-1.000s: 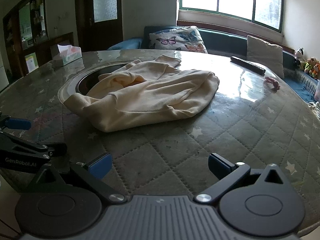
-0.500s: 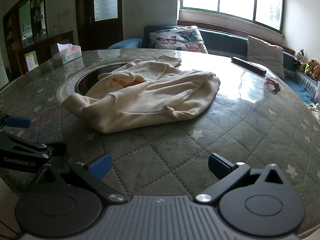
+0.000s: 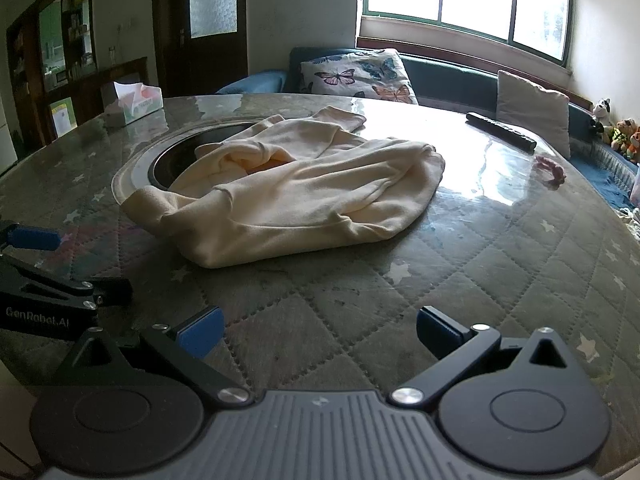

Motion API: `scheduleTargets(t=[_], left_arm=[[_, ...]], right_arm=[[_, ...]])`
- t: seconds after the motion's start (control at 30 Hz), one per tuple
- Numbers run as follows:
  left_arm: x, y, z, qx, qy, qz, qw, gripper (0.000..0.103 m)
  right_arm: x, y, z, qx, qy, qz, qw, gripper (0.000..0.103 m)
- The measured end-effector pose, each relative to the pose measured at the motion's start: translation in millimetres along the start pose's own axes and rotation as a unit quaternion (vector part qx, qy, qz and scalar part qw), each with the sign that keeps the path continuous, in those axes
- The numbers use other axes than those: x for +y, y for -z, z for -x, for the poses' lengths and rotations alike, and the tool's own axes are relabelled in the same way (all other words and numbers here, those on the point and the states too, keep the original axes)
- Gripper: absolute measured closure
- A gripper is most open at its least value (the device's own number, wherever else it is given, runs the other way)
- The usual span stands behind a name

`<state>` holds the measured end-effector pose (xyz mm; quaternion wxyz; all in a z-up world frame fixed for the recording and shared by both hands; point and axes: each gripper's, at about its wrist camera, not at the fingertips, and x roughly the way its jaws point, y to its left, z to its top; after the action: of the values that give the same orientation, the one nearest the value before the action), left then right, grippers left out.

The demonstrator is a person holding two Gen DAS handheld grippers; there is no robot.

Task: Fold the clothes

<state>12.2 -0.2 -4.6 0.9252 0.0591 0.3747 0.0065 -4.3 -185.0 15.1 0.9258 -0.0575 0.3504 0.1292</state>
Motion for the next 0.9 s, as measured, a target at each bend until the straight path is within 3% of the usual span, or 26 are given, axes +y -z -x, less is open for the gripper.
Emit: scheduleTargets(t=[0.9], left_arm=[[21, -23, -12, -0.006, -0.018, 0.009, 0.9998, 0.000]], right_arm=[[-3, -20, -11, 0.001, 0.006, 0.012, 1.000, 0.000]])
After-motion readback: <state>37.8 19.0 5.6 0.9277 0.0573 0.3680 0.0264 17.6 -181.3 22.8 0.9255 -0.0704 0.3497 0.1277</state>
